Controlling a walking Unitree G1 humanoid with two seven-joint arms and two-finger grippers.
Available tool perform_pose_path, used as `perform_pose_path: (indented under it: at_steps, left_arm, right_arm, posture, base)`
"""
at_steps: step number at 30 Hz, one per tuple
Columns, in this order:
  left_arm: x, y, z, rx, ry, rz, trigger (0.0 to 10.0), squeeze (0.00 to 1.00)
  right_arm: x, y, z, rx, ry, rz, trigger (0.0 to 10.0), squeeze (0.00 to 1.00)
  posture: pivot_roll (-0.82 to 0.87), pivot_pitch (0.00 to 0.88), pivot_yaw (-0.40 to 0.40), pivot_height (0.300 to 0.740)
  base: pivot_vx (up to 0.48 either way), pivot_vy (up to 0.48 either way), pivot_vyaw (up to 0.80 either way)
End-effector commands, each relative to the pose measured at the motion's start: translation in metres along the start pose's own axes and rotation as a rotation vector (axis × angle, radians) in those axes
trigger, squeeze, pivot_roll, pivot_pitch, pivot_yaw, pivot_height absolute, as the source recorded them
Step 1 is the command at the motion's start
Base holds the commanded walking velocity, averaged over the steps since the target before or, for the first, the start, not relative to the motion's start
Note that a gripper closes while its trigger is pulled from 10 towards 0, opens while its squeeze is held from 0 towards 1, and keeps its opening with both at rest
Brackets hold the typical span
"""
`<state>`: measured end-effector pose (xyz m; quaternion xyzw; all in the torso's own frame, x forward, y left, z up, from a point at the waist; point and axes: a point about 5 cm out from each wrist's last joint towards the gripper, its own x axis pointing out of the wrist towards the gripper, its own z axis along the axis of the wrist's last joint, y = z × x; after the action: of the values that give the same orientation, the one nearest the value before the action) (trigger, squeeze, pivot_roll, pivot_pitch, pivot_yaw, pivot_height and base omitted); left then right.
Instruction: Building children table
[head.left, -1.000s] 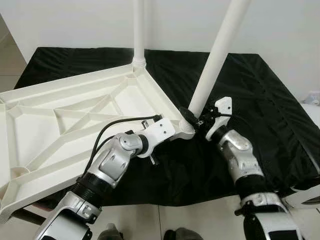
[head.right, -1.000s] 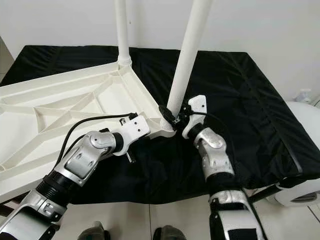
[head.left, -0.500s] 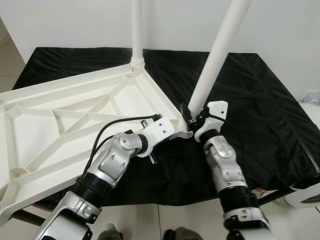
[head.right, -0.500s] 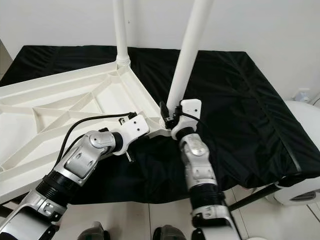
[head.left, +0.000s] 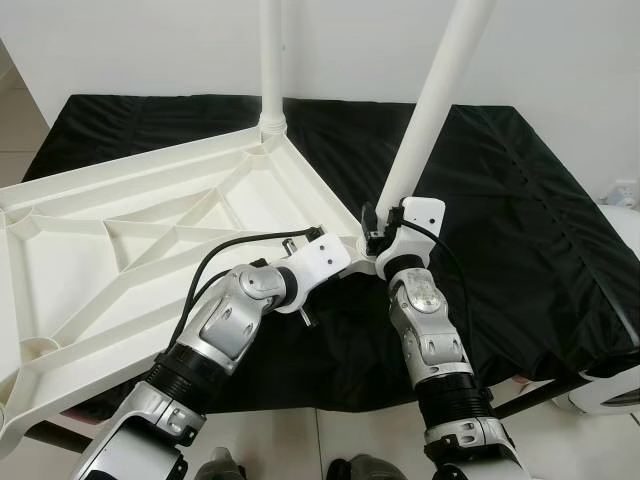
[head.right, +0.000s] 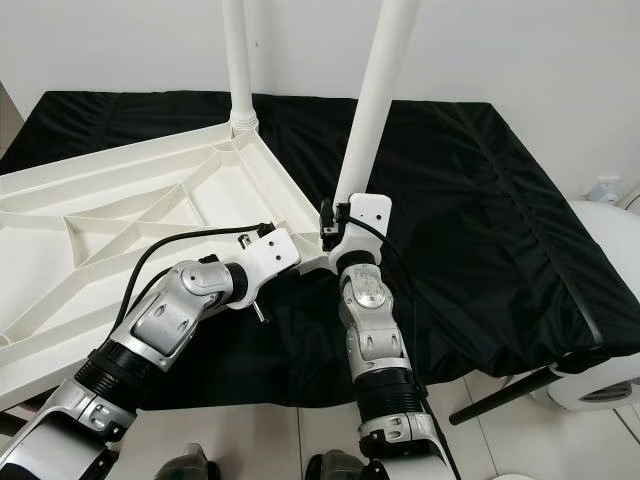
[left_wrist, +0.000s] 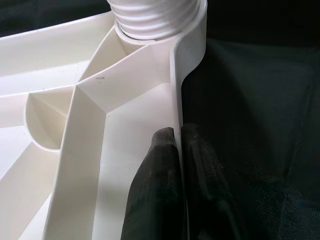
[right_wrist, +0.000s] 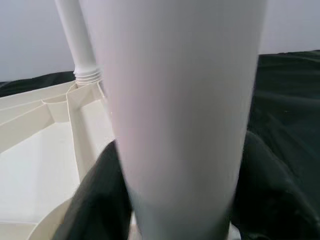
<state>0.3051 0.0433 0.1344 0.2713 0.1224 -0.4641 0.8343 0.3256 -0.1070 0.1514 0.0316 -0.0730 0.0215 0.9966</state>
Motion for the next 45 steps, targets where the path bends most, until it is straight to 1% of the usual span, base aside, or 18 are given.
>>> perform_pose_path:
  at_steps: [1,6,11,15,16,19,20,21,22,23,24,25,26,29,31,34,39,45]
  left_arm:
    - [0.003,-0.002,0.014,0.033,-0.059,0.007,10.0,0.00]
    - [0.003,-0.001,0.013,0.034,-0.058,0.011,10.0,0.00]
    - [0.002,0.002,0.014,0.035,-0.059,0.017,10.0,0.00]
    - [0.002,0.004,0.014,0.035,-0.057,0.022,10.0,0.00]
    - [0.001,0.005,0.014,0.036,-0.056,0.025,10.0,0.00]
    - [0.001,0.005,0.014,0.036,-0.055,0.026,10.0,0.00]
    - [0.000,0.005,0.013,0.036,-0.054,0.026,10.0,0.00]
    - [0.000,0.005,0.013,0.036,-0.054,0.026,10.0,0.00]
    - [0.000,0.005,0.013,0.037,-0.053,0.027,10.0,0.00]
    - [0.000,0.005,0.013,0.037,-0.053,0.027,10.0,0.00]
    - [0.000,0.006,0.013,0.037,-0.053,0.027,10.0,0.00]
    - [0.000,0.006,0.013,0.037,-0.053,0.027,10.0,0.00]
    - [0.000,0.006,0.013,0.037,-0.053,0.029,10.0,0.00]
    - [0.000,0.006,0.013,0.039,-0.054,0.029,10.0,0.00]
    - [-0.001,0.007,0.014,0.043,-0.055,0.031,10.0,0.00]
    - [-0.001,0.008,0.014,0.044,-0.055,0.031,10.0,0.00]
    - [-0.001,0.007,0.015,0.051,-0.058,0.028,10.0,0.00]
    - [0.000,0.007,0.016,0.053,-0.061,0.026,10.0,0.00]
  right_arm:
    - [0.000,-0.004,0.003,0.013,-0.009,-0.021,10.0,1.00]
    - [-0.001,-0.005,0.002,0.008,-0.004,-0.018,10.0,1.00]
    - [0.000,-0.011,0.001,0.000,0.005,0.007,10.0,1.00]
    - [0.002,-0.017,0.000,0.017,0.019,0.080,10.0,1.00]
    - [0.002,-0.020,-0.001,0.032,0.028,0.163,10.0,0.00]
    - [0.002,-0.021,-0.001,0.040,0.029,0.195,10.0,0.00]
    - [0.002,-0.022,-0.002,0.031,0.028,0.233,10.0,0.00]
    - [0.002,-0.022,-0.002,0.031,0.028,0.233,10.0,0.00]
    - [0.002,-0.025,-0.002,0.028,0.030,0.277,10.0,0.00]
    - [0.002,-0.025,-0.002,0.028,0.030,0.277,10.0,0.00]
    - [0.002,-0.028,-0.002,0.004,0.021,0.329,10.0,0.00]
    - [0.002,-0.028,-0.002,0.004,0.021,0.329,10.0,0.00]
    - [0.002,-0.032,-0.002,-0.021,0.022,0.383,10.0,0.00]
    - [0.002,-0.037,-0.004,-0.032,0.034,0.430,10.0,0.00]
    - [0.003,-0.047,-0.006,-0.048,0.049,0.497,10.0,0.00]
    - [0.003,-0.050,-0.007,-0.050,0.052,0.514,10.0,0.00]
    - [0.010,-0.070,-0.001,-0.039,0.042,0.605,10.0,0.00]
    - [0.012,-0.073,0.001,-0.050,0.052,0.657,10.0,0.00]
  posture:
    - [0.00,0.000,-0.074,0.740]
    - [0.00,0.000,-0.072,0.740]
    - [0.00,0.000,-0.070,0.740]
    - [0.00,0.000,-0.069,0.740]
    - [0.00,0.000,-0.069,0.740]
    - [0.00,0.000,-0.069,0.740]
    - [0.00,0.000,-0.069,0.740]
    - [0.00,0.000,-0.069,0.740]
    - [0.00,0.000,-0.069,0.740]
    - [0.00,0.000,-0.069,0.740]
    - [0.00,0.000,-0.070,0.740]
    - [0.00,0.000,-0.070,0.740]
    - [0.00,0.000,-0.069,0.740]
    - [0.00,0.000,-0.068,0.740]
    - [0.01,0.000,-0.067,0.740]
    - [0.01,0.000,-0.067,0.740]
    - [0.01,0.000,-0.064,0.740]
    - [0.00,0.000,-0.063,0.740]
  base:
    - [0.000,0.000,0.00]
    - [0.000,0.000,0.00]
    - [0.000,0.000,0.00]
    - [0.000,0.000,0.00]
    - [0.000,0.000,0.00]
    - [0.000,0.000,0.00]
    - [0.000,0.000,0.00]
    - [0.000,0.000,0.00]
    - [0.000,0.000,0.00]
    - [0.000,0.000,0.00]
    - [0.000,0.000,0.00]
    - [0.000,0.000,0.00]
    - [0.000,0.000,0.00]
    - [0.000,0.000,0.00]
    - [0.000,0.000,0.00]
    - [0.000,0.000,0.00]
    - [0.000,0.000,0.00]
    - [0.000,0.000,0.00]
